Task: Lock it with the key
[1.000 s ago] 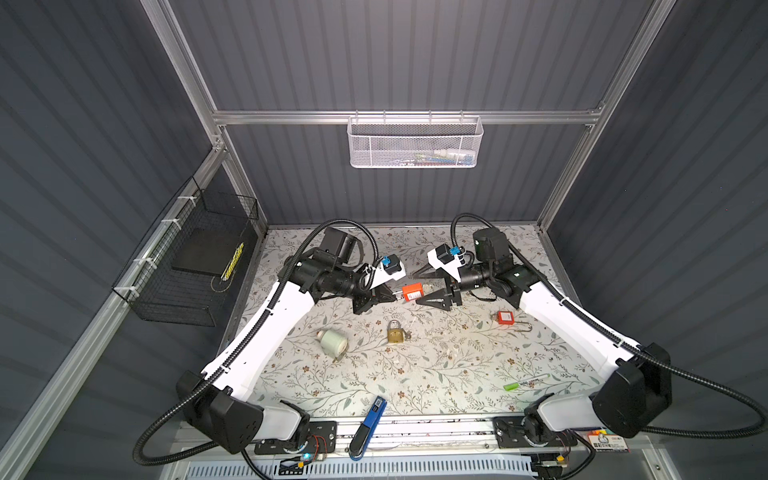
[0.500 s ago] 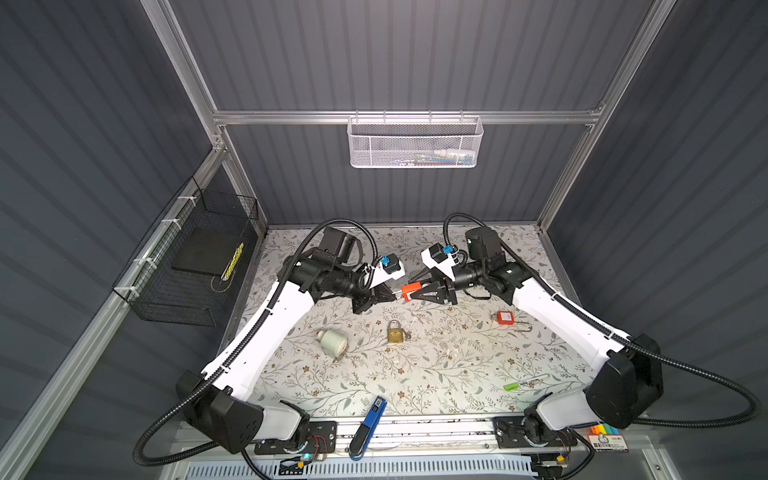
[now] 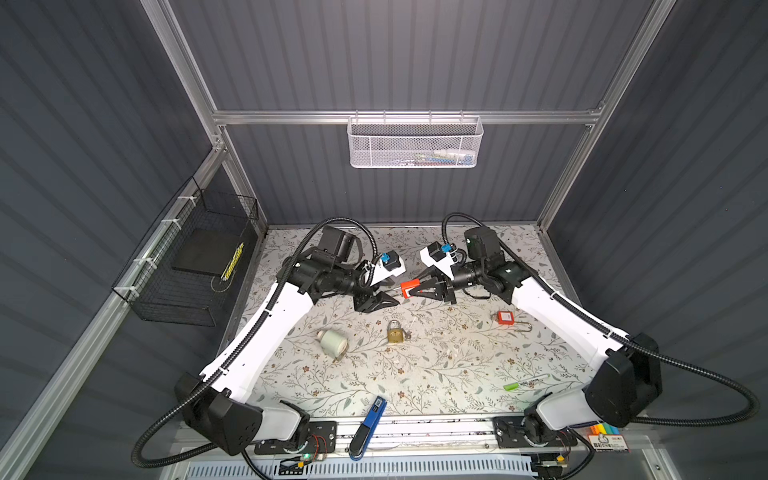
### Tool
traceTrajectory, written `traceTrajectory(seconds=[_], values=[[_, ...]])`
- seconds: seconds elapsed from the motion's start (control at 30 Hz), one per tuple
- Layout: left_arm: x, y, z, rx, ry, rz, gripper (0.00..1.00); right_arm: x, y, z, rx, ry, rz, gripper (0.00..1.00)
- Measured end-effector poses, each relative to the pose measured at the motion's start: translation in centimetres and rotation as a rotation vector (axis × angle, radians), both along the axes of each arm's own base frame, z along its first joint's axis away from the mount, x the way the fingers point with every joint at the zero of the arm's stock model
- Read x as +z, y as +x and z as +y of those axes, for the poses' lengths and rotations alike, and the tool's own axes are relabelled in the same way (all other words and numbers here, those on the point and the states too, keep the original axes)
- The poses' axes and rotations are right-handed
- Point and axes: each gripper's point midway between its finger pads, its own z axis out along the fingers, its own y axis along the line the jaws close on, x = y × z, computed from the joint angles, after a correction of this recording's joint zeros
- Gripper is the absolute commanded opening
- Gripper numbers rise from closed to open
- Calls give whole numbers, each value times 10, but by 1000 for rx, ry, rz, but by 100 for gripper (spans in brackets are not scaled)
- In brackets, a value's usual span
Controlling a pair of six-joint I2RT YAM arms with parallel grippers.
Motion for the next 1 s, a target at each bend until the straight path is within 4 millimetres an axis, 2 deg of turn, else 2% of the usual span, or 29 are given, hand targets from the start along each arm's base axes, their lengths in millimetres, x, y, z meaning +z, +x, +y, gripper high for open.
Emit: traceTrajectory(seconds=[0.17, 0.33, 0.47, 0.6, 0.8, 1.0], values=[[11, 0, 0, 6, -35, -54, 67, -2, 6, -10, -65, 38, 27, 7], [17, 2, -3, 11, -67, -56, 66, 10, 5, -24, -115, 79, 20, 7], [16, 4, -7, 2, -88, -26, 55, 24, 0, -34, -135, 112, -2, 7], [12, 9, -13, -4, -106, 20, 49, 32, -6, -45, -156, 135, -11, 7], [20, 10, -20, -21, -152, 29, 41, 33, -8, -56, -175, 152, 6, 7], [26, 9, -23, -35, -175, 36, 35, 34, -7, -59, -173, 162, 23, 7]])
